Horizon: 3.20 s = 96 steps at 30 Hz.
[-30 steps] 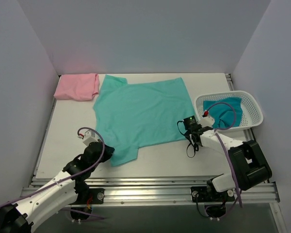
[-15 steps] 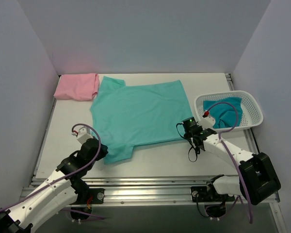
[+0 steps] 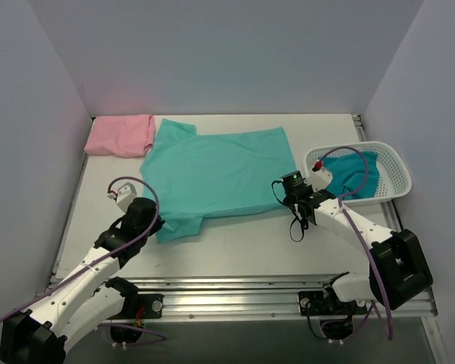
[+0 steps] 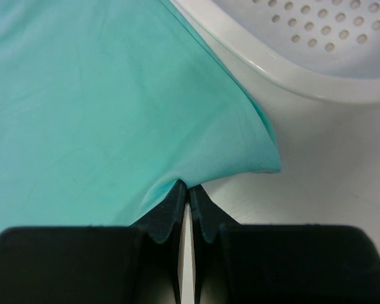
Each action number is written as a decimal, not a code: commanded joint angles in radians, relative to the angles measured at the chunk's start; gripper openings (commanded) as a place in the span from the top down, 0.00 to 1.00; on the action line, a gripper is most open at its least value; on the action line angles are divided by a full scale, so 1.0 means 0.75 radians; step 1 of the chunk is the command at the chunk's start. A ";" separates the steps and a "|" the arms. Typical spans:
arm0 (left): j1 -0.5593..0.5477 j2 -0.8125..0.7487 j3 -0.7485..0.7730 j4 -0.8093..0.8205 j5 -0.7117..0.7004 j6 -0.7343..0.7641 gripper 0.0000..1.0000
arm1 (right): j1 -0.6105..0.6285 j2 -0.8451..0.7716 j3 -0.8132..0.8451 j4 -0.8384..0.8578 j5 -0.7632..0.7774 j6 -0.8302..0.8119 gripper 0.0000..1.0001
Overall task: Fold and stack the t-shirts
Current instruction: Flatten the tshirt out, then fold the tshirt
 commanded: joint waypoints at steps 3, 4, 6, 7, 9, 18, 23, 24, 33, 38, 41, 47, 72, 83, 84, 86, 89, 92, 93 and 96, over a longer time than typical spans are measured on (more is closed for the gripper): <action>0.124 0.113 0.120 0.199 0.068 0.052 0.98 | 0.009 0.111 0.171 0.021 0.111 -0.065 1.00; 0.132 0.131 0.140 0.207 0.066 0.052 0.98 | 0.007 0.131 0.193 0.015 0.131 -0.067 1.00; 0.146 0.188 0.191 0.244 0.066 0.062 0.98 | 0.002 0.199 0.261 0.017 0.143 -0.067 1.00; 0.151 0.217 0.210 0.277 0.068 0.062 0.98 | 0.000 0.221 0.283 0.011 0.143 -0.065 1.00; 0.189 0.311 0.263 0.295 0.098 0.072 0.98 | -0.010 0.301 0.361 0.017 0.143 -0.069 1.00; 0.432 0.716 0.504 0.461 0.288 0.095 0.98 | -0.047 0.708 0.690 0.021 0.135 -0.096 1.00; 0.537 1.114 0.637 0.618 0.415 0.103 0.97 | -0.100 1.035 0.952 -0.046 0.105 -0.096 1.00; 0.559 1.192 0.678 0.639 0.468 0.111 0.93 | -0.114 1.076 0.989 -0.054 0.088 -0.100 1.00; 0.678 1.588 1.014 0.686 0.824 0.148 0.16 | -0.139 1.123 1.265 -0.183 0.182 -0.145 0.28; 0.727 1.412 1.004 0.655 0.829 0.140 0.15 | -0.120 1.009 1.325 -0.249 0.235 -0.202 0.13; 0.727 1.279 0.944 0.661 0.833 0.142 0.15 | -0.065 0.878 1.207 -0.121 0.201 -0.280 0.12; 0.725 0.993 0.718 0.694 0.784 0.140 0.15 | 0.109 0.720 0.985 0.227 -0.030 -0.390 0.15; 0.764 0.731 0.451 0.741 0.745 0.144 0.15 | 0.424 1.342 1.517 0.371 -0.343 -0.352 0.19; 0.768 0.782 0.462 0.770 0.749 0.140 0.15 | 0.456 1.387 1.564 0.369 -0.364 -0.292 0.23; 0.770 0.782 0.460 0.774 0.751 0.140 0.15 | 0.461 1.387 1.564 0.371 -0.362 -0.288 0.23; 0.772 0.786 0.457 0.778 0.755 0.138 0.15 | 0.471 1.397 1.568 0.373 -0.360 -0.280 0.24; 0.772 0.788 0.457 0.778 0.757 0.136 0.15 | 0.483 1.412 1.584 0.369 -0.364 -0.274 0.25; 0.774 0.786 0.451 0.780 0.761 0.136 0.15 | 0.497 1.444 1.601 0.373 -0.368 -0.270 0.29; 0.778 0.784 0.451 0.778 0.761 0.138 0.15 | 0.497 1.452 1.605 0.373 -0.370 -0.268 0.30; 0.780 0.782 0.449 0.782 0.763 0.138 0.15 | 0.497 1.487 1.644 0.342 -0.378 -0.253 0.35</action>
